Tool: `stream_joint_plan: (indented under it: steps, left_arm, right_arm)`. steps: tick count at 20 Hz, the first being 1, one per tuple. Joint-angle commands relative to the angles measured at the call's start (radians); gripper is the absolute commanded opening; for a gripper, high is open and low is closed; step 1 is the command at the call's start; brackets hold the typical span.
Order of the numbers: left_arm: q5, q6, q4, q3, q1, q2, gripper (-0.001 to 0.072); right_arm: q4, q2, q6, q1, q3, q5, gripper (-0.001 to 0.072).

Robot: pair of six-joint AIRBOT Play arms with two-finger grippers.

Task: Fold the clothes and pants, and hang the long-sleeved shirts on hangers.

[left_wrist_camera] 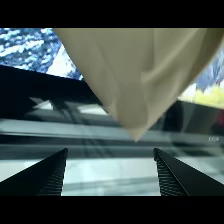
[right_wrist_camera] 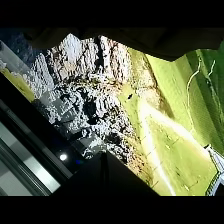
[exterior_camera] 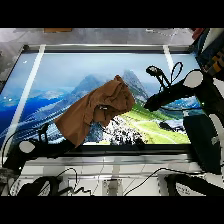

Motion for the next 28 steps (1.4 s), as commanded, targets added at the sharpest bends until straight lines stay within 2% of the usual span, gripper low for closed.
stream_joint_plan:
  steps: [1, 4, 6, 9, 10, 14, 15, 17, 20, 21, 22, 24, 26, 28]
  left_arm:
    - [0.124, -0.007, -0.064, -0.042, 0.001, 0.001, 0.0585]
    - [0.163, -0.007, -0.074, -0.045, 0.001, 0.000, 0.0585]
    - [0.171, 0.000, -0.074, -0.045, -0.001, 0.000, 0.0539]
    - [0.172, 0.000, -0.073, -0.045, -0.001, 0.000, 0.0538]
    - [0.173, 0.000, -0.074, -0.046, -0.001, -0.002, 0.0516]
    - [0.174, 0.004, -0.096, -0.045, -0.001, -0.113, 0.0497]
    - [0.180, 0.037, -0.117, -0.045, -0.001, -0.148, 0.0497]
    - [0.190, 0.171, -0.211, -0.045, -0.001, -0.207, 0.0497]
    - [0.199, 0.324, -0.359, -0.043, -0.001, -0.243, 0.0485]
    - [0.208, 0.368, -0.379, -0.043, -0.001, -0.242, 0.0435]
    - [0.218, 0.404, -0.391, -0.042, -0.001, -0.242, 0.0276]
    - [0.245, 0.417, -0.391, -0.041, -0.001, -0.242, 0.0038]
    - [0.262, 0.424, -0.390, -0.039, -0.001, -0.242, 0.0014]
    - [0.262, 0.454, -0.391, -0.030, -0.001, -0.242, 0.0014]
  right_arm:
    - [0.008, 0.000, -0.003, 0.000, 0.000, -0.010, 0.0032]
    - [0.008, 0.000, -0.003, 0.000, 0.000, -0.043, 0.0032]
    - [0.009, 0.000, -0.002, 0.000, 0.000, -0.074, 0.0032]
    - [0.009, 0.000, -0.002, 0.000, 0.000, -0.106, 0.0032]
    - [0.009, 0.000, -0.002, 0.000, 0.000, -0.108, 0.0033]
    - [0.009, 0.000, -0.002, 0.000, 0.000, -0.109, 0.0032]
    - [0.009, 0.000, -0.002, 0.000, 0.000, -0.109, 0.0032]
    - [0.009, 0.000, -0.002, 0.000, 0.000, -0.106, 0.0032]
    - [0.009, 0.000, -0.002, 0.000, 0.000, -0.108, 0.0032]
    - [0.010, 0.000, -0.002, 0.000, 0.000, -0.106, 0.0032]
    - [0.009, 0.000, 0.000, 0.000, 0.000, -0.085, 0.0032]
    - [0.039, 0.000, 0.010, 0.004, -0.002, -0.058, 0.0031]
    - [0.142, 0.000, 0.010, 0.032, -0.019, -0.062, 0.0031]
    - [0.244, -0.003, 0.010, 0.101, -0.071, -0.136, 0.0031]
